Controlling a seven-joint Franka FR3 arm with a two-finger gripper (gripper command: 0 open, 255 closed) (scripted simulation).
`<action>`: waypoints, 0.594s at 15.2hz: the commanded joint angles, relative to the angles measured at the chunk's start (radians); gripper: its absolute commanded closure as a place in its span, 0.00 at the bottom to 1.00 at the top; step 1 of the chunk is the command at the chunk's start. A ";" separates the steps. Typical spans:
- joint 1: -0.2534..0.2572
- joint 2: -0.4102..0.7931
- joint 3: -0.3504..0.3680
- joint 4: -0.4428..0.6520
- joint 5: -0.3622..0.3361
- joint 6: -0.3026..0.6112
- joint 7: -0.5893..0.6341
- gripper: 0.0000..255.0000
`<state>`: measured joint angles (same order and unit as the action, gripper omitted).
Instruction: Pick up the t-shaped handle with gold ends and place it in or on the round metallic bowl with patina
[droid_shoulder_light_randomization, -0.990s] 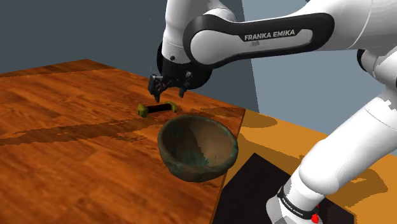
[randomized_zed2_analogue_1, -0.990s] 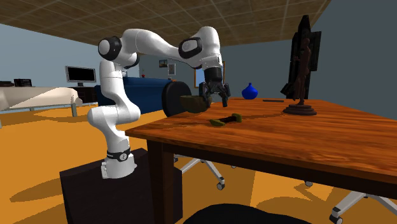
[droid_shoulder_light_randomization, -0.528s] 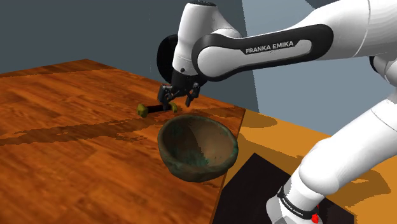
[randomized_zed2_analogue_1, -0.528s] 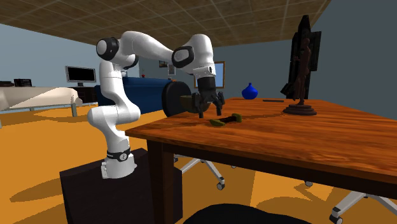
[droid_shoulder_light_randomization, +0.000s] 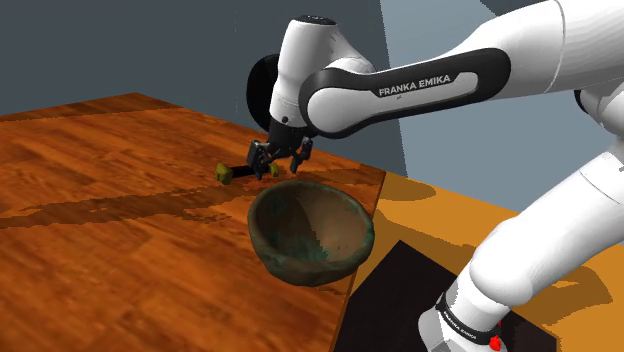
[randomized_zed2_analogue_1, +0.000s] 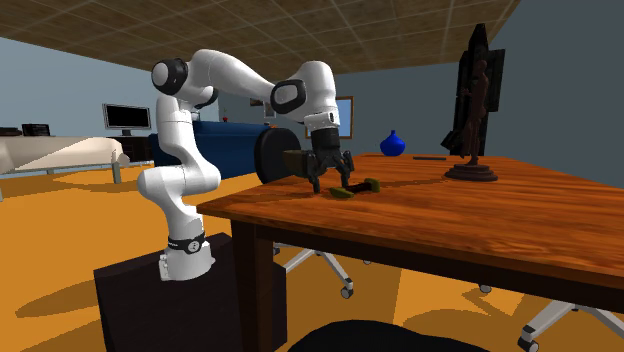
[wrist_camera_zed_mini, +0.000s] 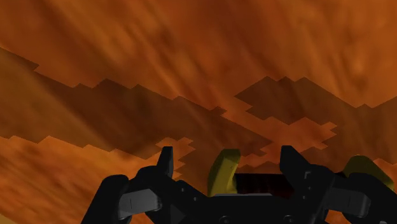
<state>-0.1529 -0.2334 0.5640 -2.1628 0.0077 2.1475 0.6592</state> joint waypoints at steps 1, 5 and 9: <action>0.000 0.000 0.000 0.000 0.000 0.000 0.000 0.00; 0.000 0.000 0.000 0.000 0.000 0.001 0.000 1.00; 0.000 0.000 0.000 0.003 0.000 -0.003 -0.001 1.00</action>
<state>-0.1551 -0.2378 0.5605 -2.1559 0.0048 2.1466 0.6588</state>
